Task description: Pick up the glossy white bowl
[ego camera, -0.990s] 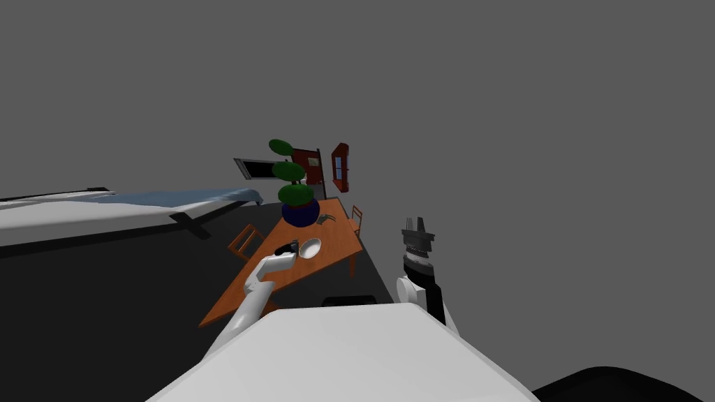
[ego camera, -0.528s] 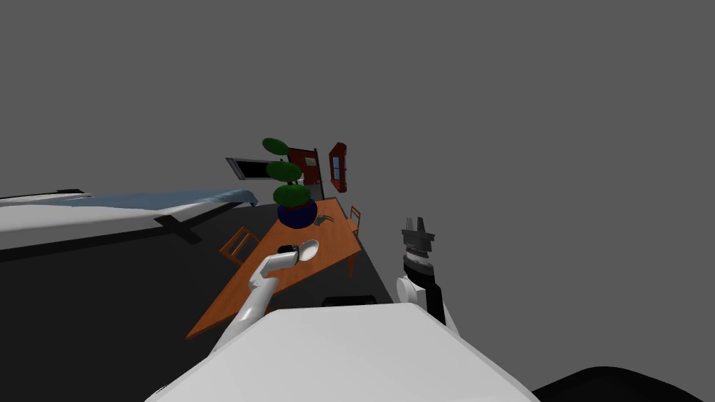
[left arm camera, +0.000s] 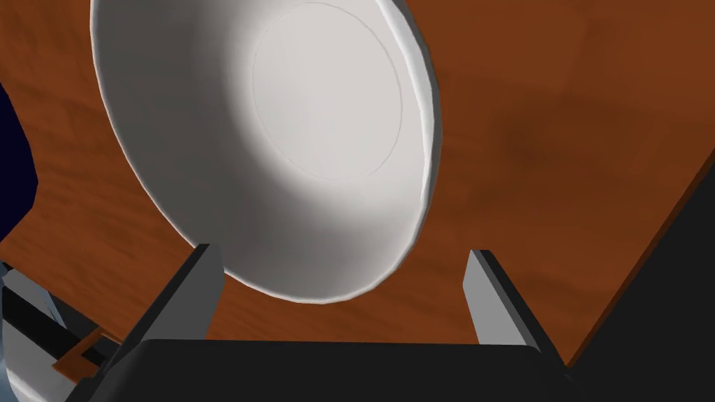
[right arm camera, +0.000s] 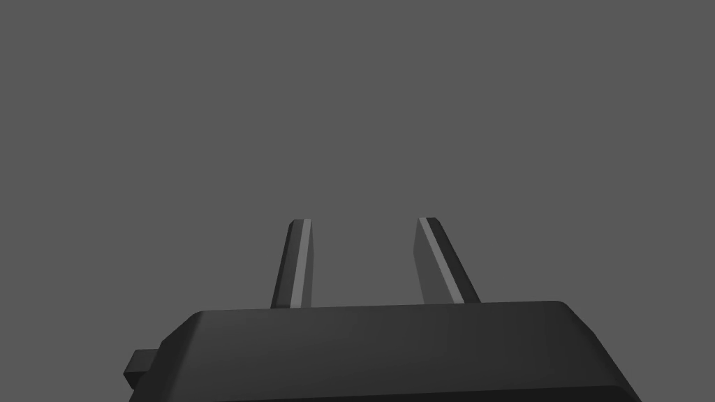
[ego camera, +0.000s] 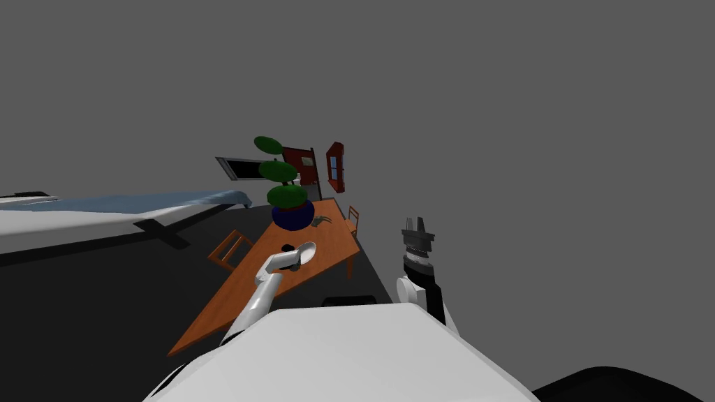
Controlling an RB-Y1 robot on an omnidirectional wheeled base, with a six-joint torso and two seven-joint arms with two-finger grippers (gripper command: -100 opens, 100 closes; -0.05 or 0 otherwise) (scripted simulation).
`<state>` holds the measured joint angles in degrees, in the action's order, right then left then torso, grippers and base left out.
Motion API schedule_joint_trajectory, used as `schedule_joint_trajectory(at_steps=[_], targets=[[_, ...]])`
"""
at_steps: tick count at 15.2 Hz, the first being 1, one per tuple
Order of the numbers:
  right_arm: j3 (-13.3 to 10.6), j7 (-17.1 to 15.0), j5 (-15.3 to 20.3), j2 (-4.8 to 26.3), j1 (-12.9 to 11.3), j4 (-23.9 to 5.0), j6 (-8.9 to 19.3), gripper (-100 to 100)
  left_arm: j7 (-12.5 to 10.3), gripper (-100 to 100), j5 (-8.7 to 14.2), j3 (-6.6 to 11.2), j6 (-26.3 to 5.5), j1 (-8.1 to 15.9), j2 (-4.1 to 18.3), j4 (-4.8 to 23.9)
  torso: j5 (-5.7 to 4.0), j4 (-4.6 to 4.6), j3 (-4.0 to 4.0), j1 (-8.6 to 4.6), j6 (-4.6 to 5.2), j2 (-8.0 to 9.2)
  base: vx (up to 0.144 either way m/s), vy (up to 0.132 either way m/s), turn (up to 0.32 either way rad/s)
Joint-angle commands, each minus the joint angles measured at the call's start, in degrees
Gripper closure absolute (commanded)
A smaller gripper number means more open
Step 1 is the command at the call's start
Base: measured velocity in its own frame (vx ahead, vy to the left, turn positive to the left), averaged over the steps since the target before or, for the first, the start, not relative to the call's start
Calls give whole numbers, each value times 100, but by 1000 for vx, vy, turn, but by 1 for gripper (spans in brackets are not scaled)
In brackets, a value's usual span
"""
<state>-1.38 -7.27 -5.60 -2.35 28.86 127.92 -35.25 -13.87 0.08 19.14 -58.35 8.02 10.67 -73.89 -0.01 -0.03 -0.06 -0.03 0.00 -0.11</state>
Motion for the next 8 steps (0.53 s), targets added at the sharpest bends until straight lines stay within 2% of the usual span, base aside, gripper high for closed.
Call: schedule_joint_trajectory(at_steps=[1,2,8], targets=[[0,0,0,0,0,0,0,0,-37,-100,2,47,-266,105,-48,132,0,0,0,0,0,0,24,-1,-49],[0,0,0,0,0,0,0,0,-37,-100,2,47,-266,105,-48,132,0,0,0,-1,1,0,21,-2,-40],[0,0,0,0,0,0,0,0,-88,-100,42,157,-718,324,-126,482,0,0,0,0,0,-1,24,-1,-43]])
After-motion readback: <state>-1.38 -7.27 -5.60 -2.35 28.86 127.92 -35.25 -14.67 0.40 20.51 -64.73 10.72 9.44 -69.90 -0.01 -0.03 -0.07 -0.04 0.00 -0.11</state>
